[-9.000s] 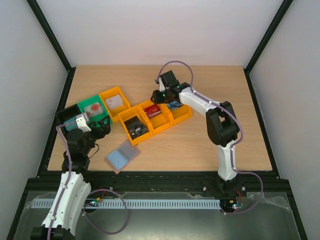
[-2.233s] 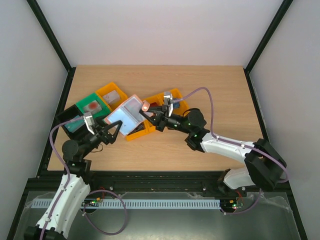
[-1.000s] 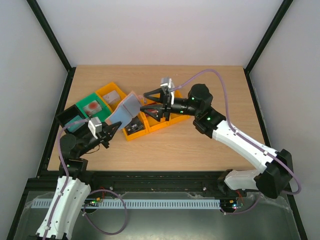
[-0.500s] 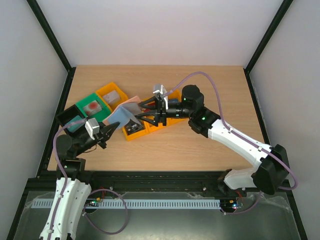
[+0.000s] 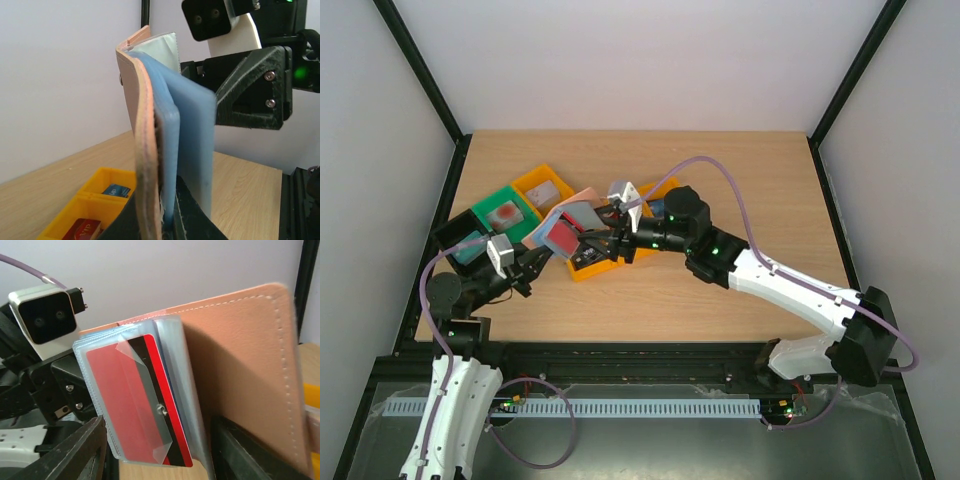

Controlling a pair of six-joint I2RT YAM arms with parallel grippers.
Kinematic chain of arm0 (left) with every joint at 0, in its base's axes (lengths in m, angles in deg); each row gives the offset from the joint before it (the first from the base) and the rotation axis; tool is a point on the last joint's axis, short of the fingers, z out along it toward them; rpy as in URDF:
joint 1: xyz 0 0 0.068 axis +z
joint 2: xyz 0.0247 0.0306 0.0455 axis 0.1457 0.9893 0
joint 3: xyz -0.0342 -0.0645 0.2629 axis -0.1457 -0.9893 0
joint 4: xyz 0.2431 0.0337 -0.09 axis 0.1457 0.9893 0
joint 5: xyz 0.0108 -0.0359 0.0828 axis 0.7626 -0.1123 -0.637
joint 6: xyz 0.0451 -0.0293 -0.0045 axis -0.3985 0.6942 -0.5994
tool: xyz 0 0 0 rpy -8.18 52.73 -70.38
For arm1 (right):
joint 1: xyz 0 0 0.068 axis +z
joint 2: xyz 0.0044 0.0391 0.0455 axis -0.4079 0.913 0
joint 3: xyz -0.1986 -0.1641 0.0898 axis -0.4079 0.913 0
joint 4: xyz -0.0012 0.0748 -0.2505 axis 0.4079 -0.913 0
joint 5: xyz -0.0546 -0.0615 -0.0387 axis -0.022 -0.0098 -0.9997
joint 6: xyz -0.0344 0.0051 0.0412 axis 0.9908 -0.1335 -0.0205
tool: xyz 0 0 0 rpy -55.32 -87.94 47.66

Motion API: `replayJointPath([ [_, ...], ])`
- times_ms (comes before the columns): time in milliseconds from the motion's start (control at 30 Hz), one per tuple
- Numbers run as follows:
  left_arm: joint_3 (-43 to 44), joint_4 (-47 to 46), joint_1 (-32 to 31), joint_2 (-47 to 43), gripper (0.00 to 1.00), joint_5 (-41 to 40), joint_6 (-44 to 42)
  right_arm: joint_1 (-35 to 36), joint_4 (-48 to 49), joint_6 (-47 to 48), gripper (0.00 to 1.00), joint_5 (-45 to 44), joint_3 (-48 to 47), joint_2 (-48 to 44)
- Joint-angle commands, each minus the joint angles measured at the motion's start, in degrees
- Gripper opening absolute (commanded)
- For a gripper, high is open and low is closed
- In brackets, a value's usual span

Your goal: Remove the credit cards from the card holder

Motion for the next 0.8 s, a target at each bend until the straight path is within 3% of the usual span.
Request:
replayJointPath([
  [0, 0.4, -5.1, 0.3, -0.5, 0.02, 1.0, 2.4, 1.8, -0.2, 3.0, 0.54, -10.8, -0.7, -1.1],
  [100, 0.1, -5.7, 0.3, -0.6, 0.02, 2.1, 2.2, 1.8, -0.5, 3.4, 0.5, -12.1, -0.9, -1.3],
  [267, -0.3, -6.5, 0.3, -0.5, 0.02, 0.7, 3.8, 1.6, -1.3, 5.0, 0.61, -16.3, 0.7, -5.5],
  [433, -1.2, -8.1, 0.4, -0.1, 0.02, -0.3, 6.9, 0.6, -7.5, 9.0, 0.6, -15.4, -0.1, -11.2],
  [500, -1.1, -7.6, 0.4, 0.1, 0.02, -1.5, 8.0, 0.4, -11.1, 11.1, 0.6, -10.6, -1.7, -12.7],
  [633, -1.8, -9.4, 0.6, 0.4, 0.02, -1.7, 10.1, 0.5, -12.3, 11.3, 0.59, 9.7, -3.7, -12.6],
  [767, -1.7, -10.1, 0.8, 0.8, 0.02, -1.4, 10.4, 2.3, -9.4, 5.6, 0.49, 10.1, -5.6, -6.0],
])
